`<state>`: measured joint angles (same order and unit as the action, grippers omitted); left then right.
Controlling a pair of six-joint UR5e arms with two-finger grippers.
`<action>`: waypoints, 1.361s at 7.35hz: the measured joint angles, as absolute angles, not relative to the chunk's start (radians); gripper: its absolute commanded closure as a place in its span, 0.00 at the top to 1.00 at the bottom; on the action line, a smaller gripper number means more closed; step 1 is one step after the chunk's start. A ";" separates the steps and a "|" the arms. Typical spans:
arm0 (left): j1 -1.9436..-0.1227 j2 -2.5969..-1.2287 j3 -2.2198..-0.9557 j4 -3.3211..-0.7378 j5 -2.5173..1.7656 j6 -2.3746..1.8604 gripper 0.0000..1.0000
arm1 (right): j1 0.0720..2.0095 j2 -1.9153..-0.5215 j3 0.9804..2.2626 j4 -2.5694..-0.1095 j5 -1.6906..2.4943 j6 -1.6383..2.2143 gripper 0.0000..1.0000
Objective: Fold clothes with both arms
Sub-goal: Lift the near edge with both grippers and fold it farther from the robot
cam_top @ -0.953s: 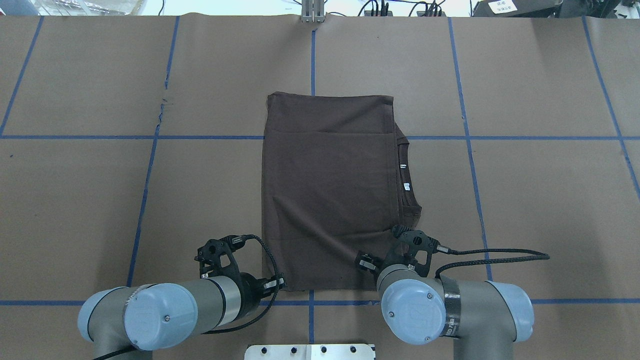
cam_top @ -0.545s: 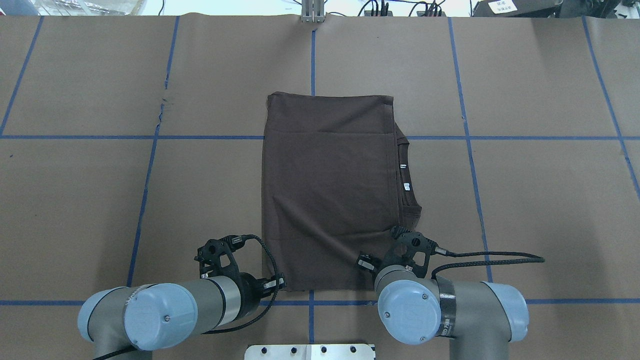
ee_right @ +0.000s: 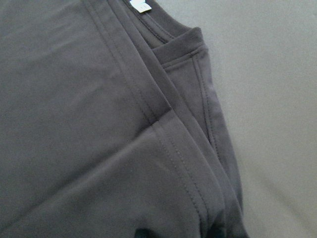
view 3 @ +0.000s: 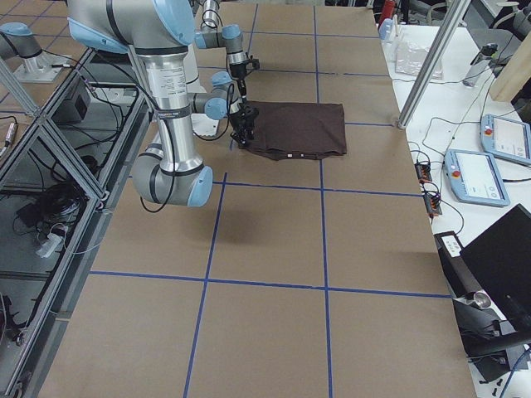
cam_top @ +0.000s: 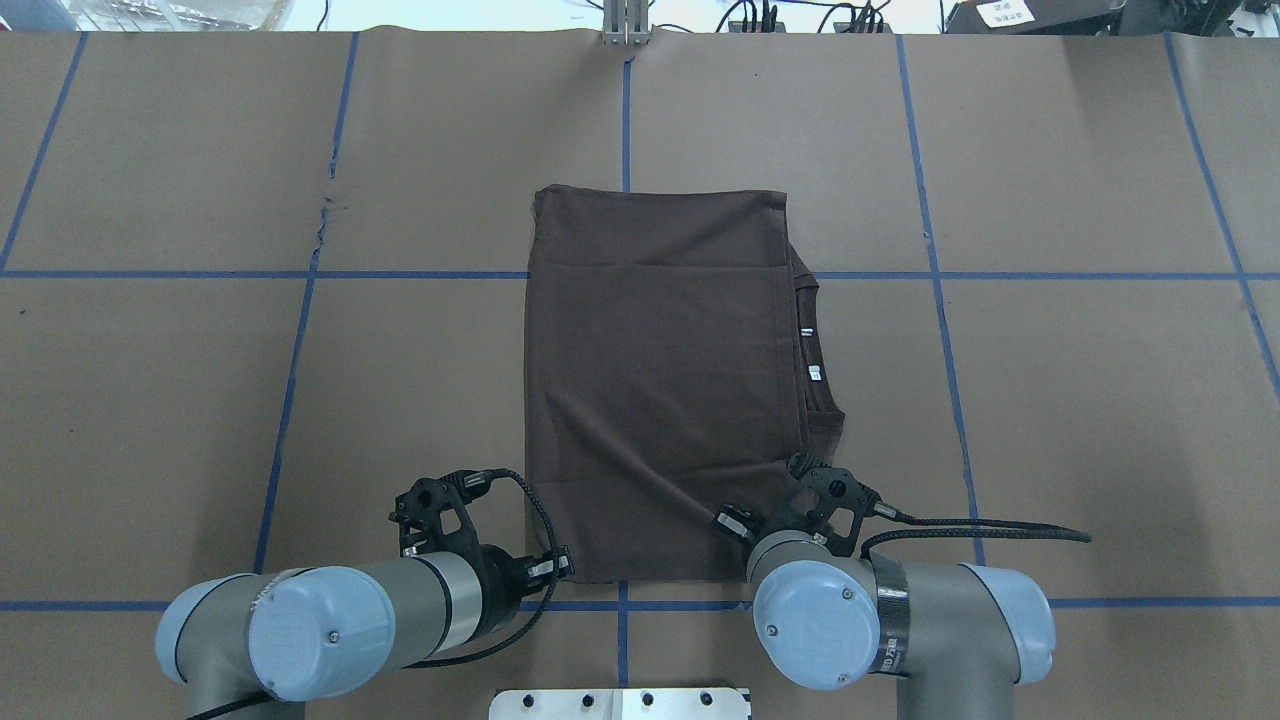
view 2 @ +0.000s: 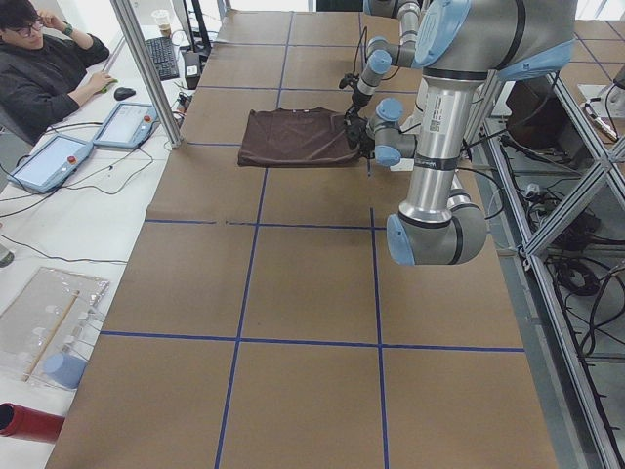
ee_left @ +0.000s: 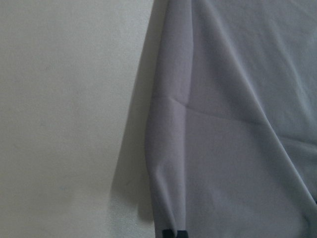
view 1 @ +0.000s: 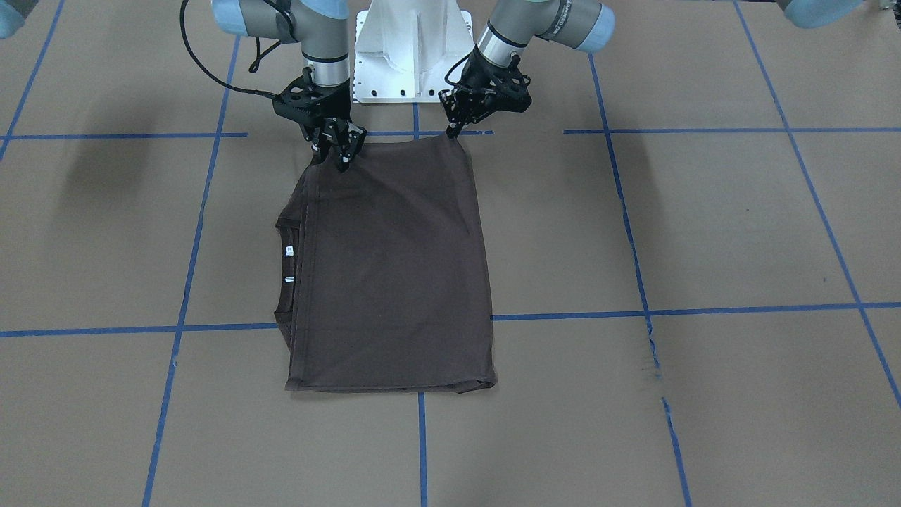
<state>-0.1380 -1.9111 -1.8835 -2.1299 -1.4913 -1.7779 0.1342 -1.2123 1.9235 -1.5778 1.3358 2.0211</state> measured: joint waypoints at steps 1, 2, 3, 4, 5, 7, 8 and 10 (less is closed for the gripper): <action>-0.138 -1.911 -1.884 -2.130 -1.490 -1.778 0.00 | 0.135 -1.207 1.923 -1.578 1.337 2.030 0.00; -0.138 -1.911 -1.887 -2.130 -1.490 -1.778 0.00 | 0.138 -1.198 1.923 -1.578 1.335 2.036 0.00; -0.138 -1.911 -1.894 -2.129 -1.490 -1.778 0.00 | 0.141 -1.192 1.925 -1.577 1.335 2.041 0.00; -0.139 -1.907 -1.912 -2.128 -1.494 -1.777 0.00 | 0.145 -1.186 1.927 -1.577 1.335 2.044 0.00; -0.143 -1.898 -1.959 -2.106 -1.514 -1.773 0.00 | 0.149 -1.179 1.938 -1.577 1.335 2.045 0.00; -0.150 -1.882 -2.141 -1.938 -1.571 -1.768 0.00 | 0.155 -1.174 2.031 -1.613 1.336 2.047 0.00; -0.150 -1.884 -2.239 -1.832 -1.585 -1.767 0.00 | 0.147 -1.175 2.119 -1.678 1.339 2.055 0.00; -0.149 -1.893 -2.396 -1.657 -1.620 -1.767 0.00 | 0.100 -1.169 2.323 -1.858 1.342 2.091 0.00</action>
